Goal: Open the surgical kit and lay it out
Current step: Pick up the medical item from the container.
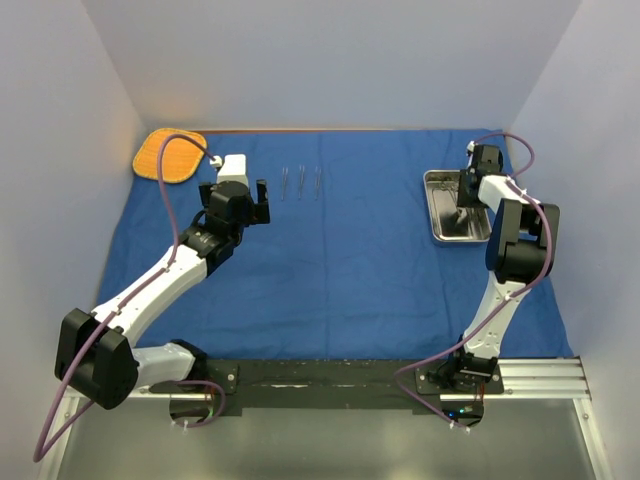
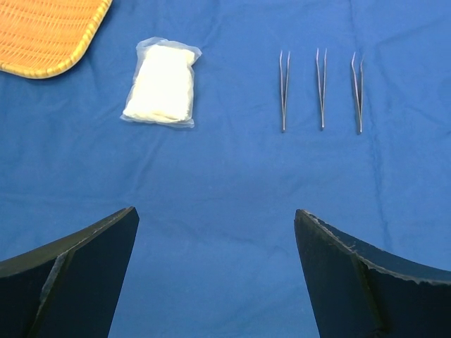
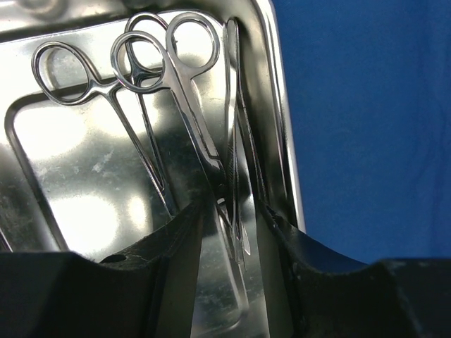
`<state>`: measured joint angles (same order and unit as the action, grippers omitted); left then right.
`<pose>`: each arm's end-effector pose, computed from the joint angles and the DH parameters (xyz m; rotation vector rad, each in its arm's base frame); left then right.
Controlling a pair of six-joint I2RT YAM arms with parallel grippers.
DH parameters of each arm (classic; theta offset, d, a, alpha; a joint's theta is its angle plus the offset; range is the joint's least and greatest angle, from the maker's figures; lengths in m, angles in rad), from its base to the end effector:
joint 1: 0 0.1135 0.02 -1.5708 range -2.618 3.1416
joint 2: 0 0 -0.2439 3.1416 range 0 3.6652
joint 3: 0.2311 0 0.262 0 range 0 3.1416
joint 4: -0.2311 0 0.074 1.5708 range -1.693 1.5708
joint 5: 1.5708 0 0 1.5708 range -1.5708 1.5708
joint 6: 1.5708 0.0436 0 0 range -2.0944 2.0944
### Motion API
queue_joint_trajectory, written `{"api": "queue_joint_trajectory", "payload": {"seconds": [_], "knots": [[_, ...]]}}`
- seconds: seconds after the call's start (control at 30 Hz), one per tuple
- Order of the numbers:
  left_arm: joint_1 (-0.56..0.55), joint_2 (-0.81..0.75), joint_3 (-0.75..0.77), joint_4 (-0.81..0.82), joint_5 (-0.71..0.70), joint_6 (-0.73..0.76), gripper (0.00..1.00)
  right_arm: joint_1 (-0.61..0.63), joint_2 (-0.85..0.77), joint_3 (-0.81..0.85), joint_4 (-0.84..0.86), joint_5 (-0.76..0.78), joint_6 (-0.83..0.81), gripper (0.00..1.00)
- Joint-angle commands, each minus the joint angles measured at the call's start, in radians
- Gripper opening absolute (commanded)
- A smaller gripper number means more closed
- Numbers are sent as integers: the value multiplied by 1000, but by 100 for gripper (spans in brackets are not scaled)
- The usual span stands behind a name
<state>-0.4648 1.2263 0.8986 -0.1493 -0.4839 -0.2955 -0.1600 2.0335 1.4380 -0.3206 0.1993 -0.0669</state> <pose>0.2759 -0.1156 0.2661 -0.1282 1.9852 0.0064 0.4377 -0.0794 0.1458 0.2005 2.4855 -0.3434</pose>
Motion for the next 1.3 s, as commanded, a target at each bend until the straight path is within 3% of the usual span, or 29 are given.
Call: {"api": "queue_joint_trajectory", "payload": {"seconds": [0.0, 0.3, 0.67, 0.93, 1.17, 1.27], "knots": [[2, -7, -4, 53, 14, -16, 98, -16, -22, 55, -9, 6, -27, 39], [2, 7, -3, 39, 22, -17, 98, -35, -4, 42, -3, -27, -14, 25], [2, 18, -1, 33, 34, -17, 98, -36, 33, 96, 12, -123, -10, 21], [2, 29, 10, 8, 36, -17, 98, -39, 99, 145, 12, -106, 4, 18], [2, 45, 19, 5, 48, -24, 98, -38, 74, 115, -23, -167, -10, 1], [2, 56, 22, 10, 56, -28, 98, -36, 25, 70, -35, -189, 12, 0]]}}
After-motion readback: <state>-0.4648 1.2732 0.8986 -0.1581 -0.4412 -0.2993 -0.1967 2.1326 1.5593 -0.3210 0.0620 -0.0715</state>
